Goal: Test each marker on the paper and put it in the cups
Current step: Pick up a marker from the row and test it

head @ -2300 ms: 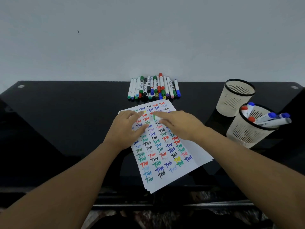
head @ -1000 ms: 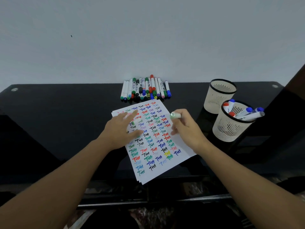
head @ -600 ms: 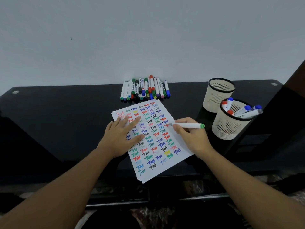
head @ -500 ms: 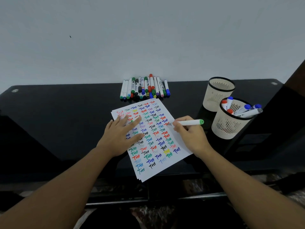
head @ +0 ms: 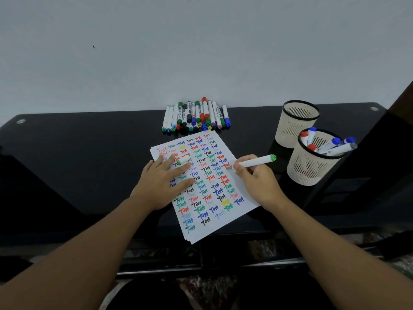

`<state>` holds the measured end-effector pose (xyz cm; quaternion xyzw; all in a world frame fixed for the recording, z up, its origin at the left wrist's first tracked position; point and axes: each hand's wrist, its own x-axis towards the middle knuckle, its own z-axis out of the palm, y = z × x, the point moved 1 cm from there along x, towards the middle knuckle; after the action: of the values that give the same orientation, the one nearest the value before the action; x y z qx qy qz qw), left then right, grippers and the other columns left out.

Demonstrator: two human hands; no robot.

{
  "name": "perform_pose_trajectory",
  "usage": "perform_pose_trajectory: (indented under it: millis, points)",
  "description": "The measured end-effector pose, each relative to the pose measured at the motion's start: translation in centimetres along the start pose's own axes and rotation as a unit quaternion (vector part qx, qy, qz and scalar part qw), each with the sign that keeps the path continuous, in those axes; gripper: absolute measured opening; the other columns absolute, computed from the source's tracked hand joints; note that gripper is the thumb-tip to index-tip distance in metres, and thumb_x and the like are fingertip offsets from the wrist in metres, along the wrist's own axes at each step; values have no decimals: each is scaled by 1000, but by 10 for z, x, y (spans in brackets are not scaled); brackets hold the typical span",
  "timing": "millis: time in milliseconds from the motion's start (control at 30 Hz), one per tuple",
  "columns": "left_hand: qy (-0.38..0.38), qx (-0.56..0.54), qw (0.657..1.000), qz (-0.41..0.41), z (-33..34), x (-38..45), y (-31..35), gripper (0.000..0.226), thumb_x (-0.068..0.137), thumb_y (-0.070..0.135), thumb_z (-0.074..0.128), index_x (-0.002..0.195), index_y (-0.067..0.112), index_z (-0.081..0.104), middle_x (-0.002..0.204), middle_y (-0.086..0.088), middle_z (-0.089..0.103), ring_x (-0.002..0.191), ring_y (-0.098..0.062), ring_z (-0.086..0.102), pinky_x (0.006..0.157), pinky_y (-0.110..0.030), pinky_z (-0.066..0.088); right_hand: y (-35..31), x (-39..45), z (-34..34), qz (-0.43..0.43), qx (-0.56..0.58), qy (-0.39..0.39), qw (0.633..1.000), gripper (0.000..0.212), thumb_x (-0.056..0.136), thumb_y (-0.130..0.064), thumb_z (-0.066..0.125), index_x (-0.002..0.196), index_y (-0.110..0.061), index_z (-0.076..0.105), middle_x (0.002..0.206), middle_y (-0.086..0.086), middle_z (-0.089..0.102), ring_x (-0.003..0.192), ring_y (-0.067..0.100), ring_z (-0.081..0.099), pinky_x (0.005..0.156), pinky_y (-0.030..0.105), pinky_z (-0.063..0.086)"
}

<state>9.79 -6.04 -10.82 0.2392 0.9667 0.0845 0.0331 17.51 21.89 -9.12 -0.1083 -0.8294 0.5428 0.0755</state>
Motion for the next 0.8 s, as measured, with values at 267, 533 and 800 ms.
perform_pose_trajectory:
  millis: [267, 533, 800]
  points:
    - [0, -11, 1000, -3, -2, -1, 2, 82, 77, 94, 9, 150, 60, 24, 170, 2, 13, 157, -27, 4, 125, -49, 2, 2, 1, 1, -6, -12, -17, 1000, 10, 104, -33, 62, 109, -25, 66, 93, -4, 70, 85, 12, 68, 74, 29, 56]
    - [-6, -16, 1000, -7, -2, -2, 3, 75, 82, 91, 17, 150, 61, 24, 170, 4, 12, 157, -26, 3, 125, -48, 2, 2, -2, -2, -13, -18, 6, 1000, 11, 105, -32, 61, 111, -24, 65, 91, -5, 68, 80, 4, 67, 63, 18, 49]
    - [-9, -16, 1000, -9, -3, -1, 3, 82, 75, 95, 10, 149, 62, 22, 170, 4, 11, 157, -25, 3, 126, -49, 3, 2, -4, -4, -4, -2, 5, 1000, 11, 106, -31, 60, 107, -21, 64, 93, -4, 69, 86, 12, 70, 71, 27, 58]
